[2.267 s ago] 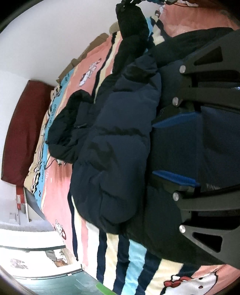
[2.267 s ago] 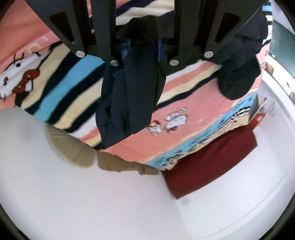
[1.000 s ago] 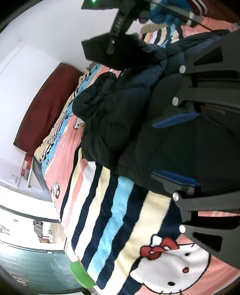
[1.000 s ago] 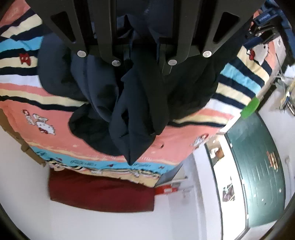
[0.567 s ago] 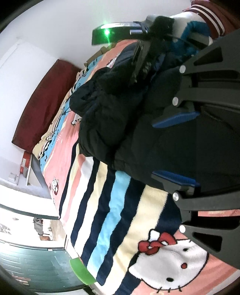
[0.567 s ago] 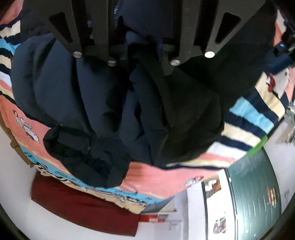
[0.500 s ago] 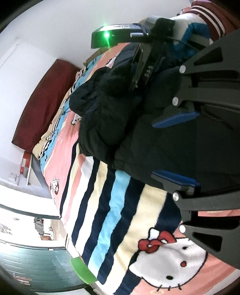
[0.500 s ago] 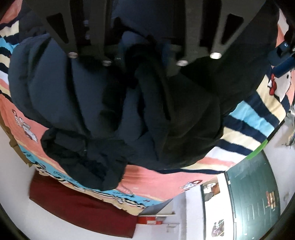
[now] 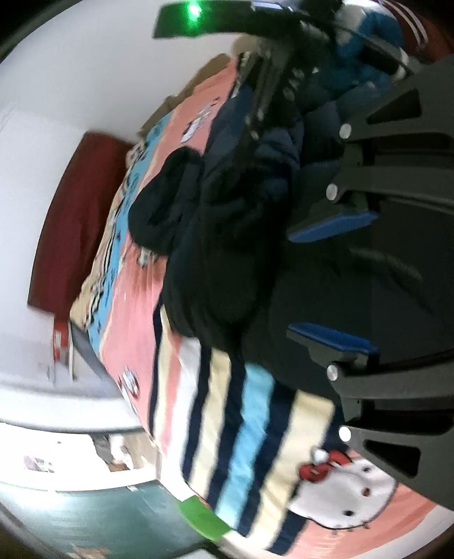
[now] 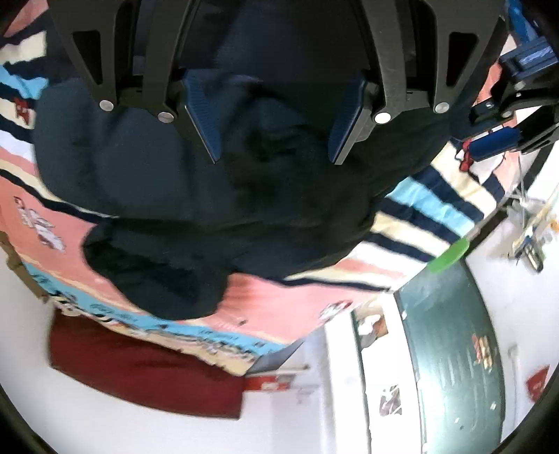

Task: Fold large clothes
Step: 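Lift the sleeve with the right gripper and fold it across the body, then lay the sleeve on the jacket back and open the right gripper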

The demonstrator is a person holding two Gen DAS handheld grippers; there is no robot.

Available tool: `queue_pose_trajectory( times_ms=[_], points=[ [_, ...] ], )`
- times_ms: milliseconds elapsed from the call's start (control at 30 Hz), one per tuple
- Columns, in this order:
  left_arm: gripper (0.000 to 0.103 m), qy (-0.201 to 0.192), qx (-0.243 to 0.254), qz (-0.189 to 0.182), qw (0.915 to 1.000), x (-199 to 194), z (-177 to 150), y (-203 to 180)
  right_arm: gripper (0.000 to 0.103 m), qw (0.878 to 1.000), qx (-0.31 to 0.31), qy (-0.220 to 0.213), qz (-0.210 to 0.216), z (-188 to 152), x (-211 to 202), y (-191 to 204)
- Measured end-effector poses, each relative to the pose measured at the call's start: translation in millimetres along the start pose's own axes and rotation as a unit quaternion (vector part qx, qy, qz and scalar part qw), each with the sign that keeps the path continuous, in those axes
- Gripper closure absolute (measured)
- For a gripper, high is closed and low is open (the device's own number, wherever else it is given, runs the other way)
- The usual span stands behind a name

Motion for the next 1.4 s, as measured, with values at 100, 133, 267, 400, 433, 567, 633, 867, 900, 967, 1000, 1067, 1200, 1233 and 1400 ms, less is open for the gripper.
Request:
queue_pose_trajectory(
  times_ms=[100, 133, 267, 400, 433, 567, 633, 867, 900, 967, 1000, 1067, 1200, 1233, 1400],
  points=[
    [0.056, 0.009, 0.034, -0.012, 0.9993, 18, 15, -37, 0.039, 0.999, 0.024, -0.012, -0.027, 2, -15, -52],
    [0.056, 0.012, 0.042, -0.019, 0.9989, 26, 21, -50, 0.039, 0.999, 0.033, -0.013, -0.038, 2, -18, -71],
    [0.056, 0.021, 0.053, -0.038, 0.9976, 61, 45, -90, 0.039, 0.993, 0.073, -0.009, -0.090, -2, -18, -156],
    [0.056, 0.020, 0.064, -0.042, 0.9968, 96, 71, -119, 0.039, 0.989, 0.087, 0.002, -0.117, -1, 0, -208],
    [0.056, 0.021, 0.066, -0.042, 0.9968, 106, 77, -124, 0.039, 0.989, 0.087, 0.005, -0.117, 1, 6, -215],
    [0.056, 0.036, 0.071, -0.011, 0.9967, 144, 79, -120, 0.039, 0.992, 0.075, 0.016, -0.101, -1, 35, -232],
    [0.055, 0.052, 0.083, -0.007, 0.9951, 160, 64, -115, 0.040, 0.993, 0.074, 0.025, -0.085, -10, 49, -234],
    [0.048, 0.059, 0.105, -0.020, 0.9926, 180, 33, -111, 0.036, 0.993, 0.093, 0.054, -0.038, -51, 85, -236],
    [0.048, 0.060, 0.102, -0.023, 0.9927, 184, 32, -110, 0.036, 0.993, 0.096, 0.056, -0.036, -56, 89, -236],
    [0.047, 0.061, 0.108, -0.021, 0.9921, 190, 28, -110, 0.036, 0.992, 0.100, 0.062, -0.033, -62, 98, -237],
    [0.047, 0.061, 0.111, -0.019, 0.9918, 192, 27, -110, 0.036, 0.992, 0.101, 0.065, -0.033, -65, 102, -238],
    [0.047, 0.064, 0.112, -0.017, 0.9916, 195, 25, -109, 0.036, 0.992, 0.103, 0.071, -0.033, -69, 108, -238],
    [0.047, 0.071, 0.126, 0.004, 0.9895, 191, 26, -112, 0.035, 0.990, 0.096, 0.088, -0.047, -71, 110, -237],
    [0.047, 0.071, 0.128, 0.006, 0.9891, 186, 27, -113, 0.035, 0.990, 0.093, 0.097, -0.053, -69, 109, -237],
    [0.048, 0.039, 0.117, -0.020, 0.9922, 148, 33, -114, 0.034, 0.990, 0.102, 0.083, -0.055, -56, 71, -229]
  ],
)
Point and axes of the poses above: each gripper's, at about its wrist camera, not at the fingertips, and x roughly the way its jaws point, y to its left, z to its top, the point moved 7 cm from there along x, roughly the way its jaws point, and after that the axes turned 2 degrees about y, right-handed, at the moved point
